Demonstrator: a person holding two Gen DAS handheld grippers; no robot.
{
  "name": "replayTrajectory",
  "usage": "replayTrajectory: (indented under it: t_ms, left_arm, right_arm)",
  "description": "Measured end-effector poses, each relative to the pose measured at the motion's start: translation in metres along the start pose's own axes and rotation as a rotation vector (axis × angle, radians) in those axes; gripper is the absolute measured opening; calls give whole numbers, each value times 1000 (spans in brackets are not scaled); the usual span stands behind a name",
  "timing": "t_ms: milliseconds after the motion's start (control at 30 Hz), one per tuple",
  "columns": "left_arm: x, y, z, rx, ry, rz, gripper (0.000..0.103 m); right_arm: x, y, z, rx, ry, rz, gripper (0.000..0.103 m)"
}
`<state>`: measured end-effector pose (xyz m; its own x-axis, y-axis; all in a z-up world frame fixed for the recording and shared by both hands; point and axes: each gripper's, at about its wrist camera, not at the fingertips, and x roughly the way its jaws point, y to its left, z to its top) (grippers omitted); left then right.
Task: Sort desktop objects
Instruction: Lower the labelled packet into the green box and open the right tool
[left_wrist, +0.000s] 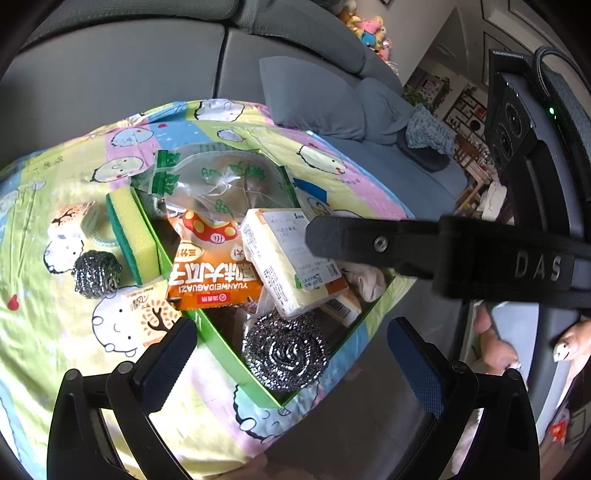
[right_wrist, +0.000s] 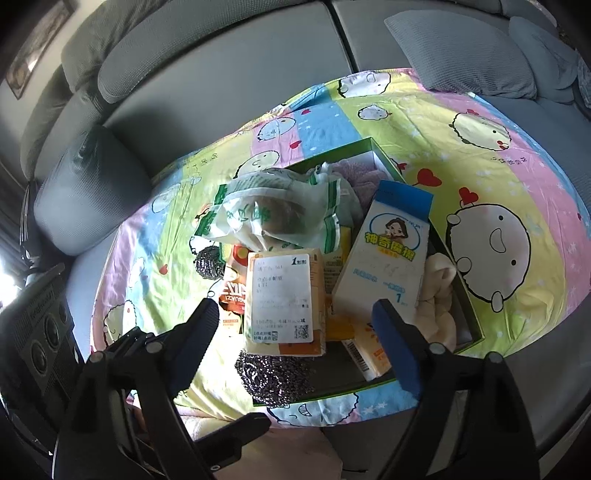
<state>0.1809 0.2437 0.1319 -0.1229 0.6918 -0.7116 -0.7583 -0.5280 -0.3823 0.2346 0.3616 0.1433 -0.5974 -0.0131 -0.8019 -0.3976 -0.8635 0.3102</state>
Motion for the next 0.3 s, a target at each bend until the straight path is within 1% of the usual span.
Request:
replayTrajectory:
  t_ms: [100, 133, 167, 233, 300]
  left_arm:
    - [0, 1, -2, 5, 7, 18, 102]
    - [0, 1, -2, 7, 7, 25, 102]
    - [0, 1, -3, 9, 5, 33, 102]
    - [-2, 2, -4, 8, 0, 39, 102]
    - [-3, 3, -4, 5, 0, 30, 102]
  right_arm:
    - [-1, -1, 0, 5, 0, 0, 88]
    - [-1, -2, -1, 8, -2, -3, 92]
    - [-1, -2, -1, 11, -5, -7, 95]
    - [-2, -1, -1, 13, -10, -16, 95]
    - [-2, -1, -1, 12, -9, -17, 95]
